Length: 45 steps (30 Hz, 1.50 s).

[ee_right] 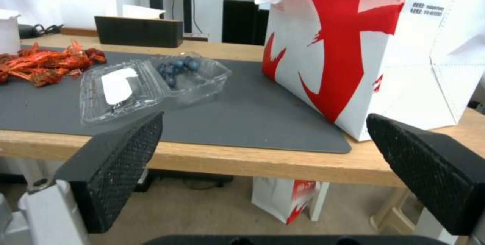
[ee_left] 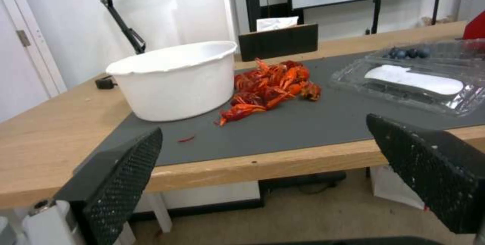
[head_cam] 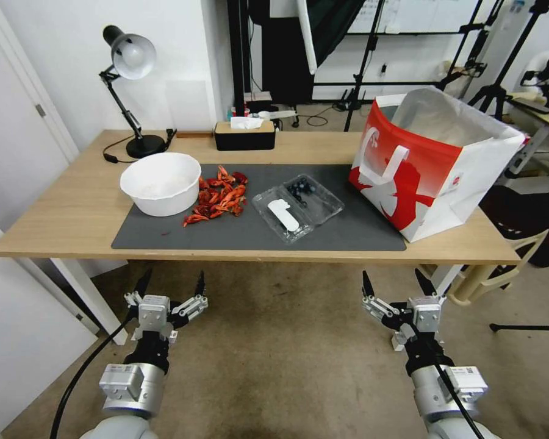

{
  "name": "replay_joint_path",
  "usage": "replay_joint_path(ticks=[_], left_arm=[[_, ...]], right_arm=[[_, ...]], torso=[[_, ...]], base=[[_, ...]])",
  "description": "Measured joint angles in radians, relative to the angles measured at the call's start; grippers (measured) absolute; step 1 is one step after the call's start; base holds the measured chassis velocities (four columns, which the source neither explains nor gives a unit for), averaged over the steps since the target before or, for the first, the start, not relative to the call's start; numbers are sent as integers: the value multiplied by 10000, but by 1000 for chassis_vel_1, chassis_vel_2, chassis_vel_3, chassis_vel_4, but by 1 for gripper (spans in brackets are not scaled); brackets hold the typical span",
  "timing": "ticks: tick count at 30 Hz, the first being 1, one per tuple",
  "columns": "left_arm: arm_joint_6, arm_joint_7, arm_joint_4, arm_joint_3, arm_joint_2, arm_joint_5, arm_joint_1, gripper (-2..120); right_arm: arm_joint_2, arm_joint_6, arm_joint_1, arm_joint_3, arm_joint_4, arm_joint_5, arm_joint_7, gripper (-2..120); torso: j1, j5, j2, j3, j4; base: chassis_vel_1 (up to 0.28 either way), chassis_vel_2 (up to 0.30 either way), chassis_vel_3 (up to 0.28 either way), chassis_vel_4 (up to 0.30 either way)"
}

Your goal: Close the takeout container lid, then place the container into the takeout bag.

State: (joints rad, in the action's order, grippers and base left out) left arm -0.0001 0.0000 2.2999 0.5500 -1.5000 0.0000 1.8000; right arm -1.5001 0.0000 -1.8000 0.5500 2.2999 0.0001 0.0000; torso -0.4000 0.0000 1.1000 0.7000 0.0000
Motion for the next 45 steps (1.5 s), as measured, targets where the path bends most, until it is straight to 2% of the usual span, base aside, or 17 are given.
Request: replay_joint_path(ticks=[17,18,19,20,21,22,24,25,40,45], left_arm=[[9,-65,3,-54,48,-74,-7,100],[66,-300,29,-220,198,-327,-31,100],[66,-300,29,-220,198,-327,-31,100],[186,-737,107,-573,510,-811,-94,100],[595,-2194,331,-1707,1503,-2413,-291,100],[693,-2564,389,-1981,1760,-2818,-344,100],[693,-2564,389,-1981,1760,-2818,-344,100],[628,-2740,331,-2276,2037,-3311,-429,100],[304,-2261,-16,-2214,2083,-3404,-474,100],[227,-2140,-144,-2134,2094,-3502,-556,100]], right_arm=[[-81,-133,-96,-86,23,-116,-67,100],[-307,-524,-325,-314,155,-482,-257,100],[-307,-524,-325,-314,155,-482,-257,100],[-689,-1113,-740,-724,284,-984,-571,100],[-869,-1306,-888,-840,444,-1173,-686,100],[-870,-1304,-894,-817,463,-1180,-685,100],[-870,-1304,-894,-817,463,-1180,-685,100],[-868,-1284,-898,-790,484,-1192,-686,100],[-739,-1214,-760,-675,414,-1137,-681,100],[-537,-1214,-510,-642,297,-740,-678,100]], torso=[[0,0,0,0,-2],[0,-4,0,0,9],[0,-4,0,0,9],[0,3,0,1,-8],[0,-2,0,0,2],[1,0,0,1,1],[1,0,0,1,1],[-1,0,0,1,-2],[0,-1,0,0,1],[0,0,0,0,0]], base=[[0,0,0,0],[0,0,0,0],[0,0,0,0],[0,0,0,0],[0,0,0,0],[0,0,0,0],[0,0,0,0],[0,0,0,0],[0,0,0,0],[0,0,0,0]])
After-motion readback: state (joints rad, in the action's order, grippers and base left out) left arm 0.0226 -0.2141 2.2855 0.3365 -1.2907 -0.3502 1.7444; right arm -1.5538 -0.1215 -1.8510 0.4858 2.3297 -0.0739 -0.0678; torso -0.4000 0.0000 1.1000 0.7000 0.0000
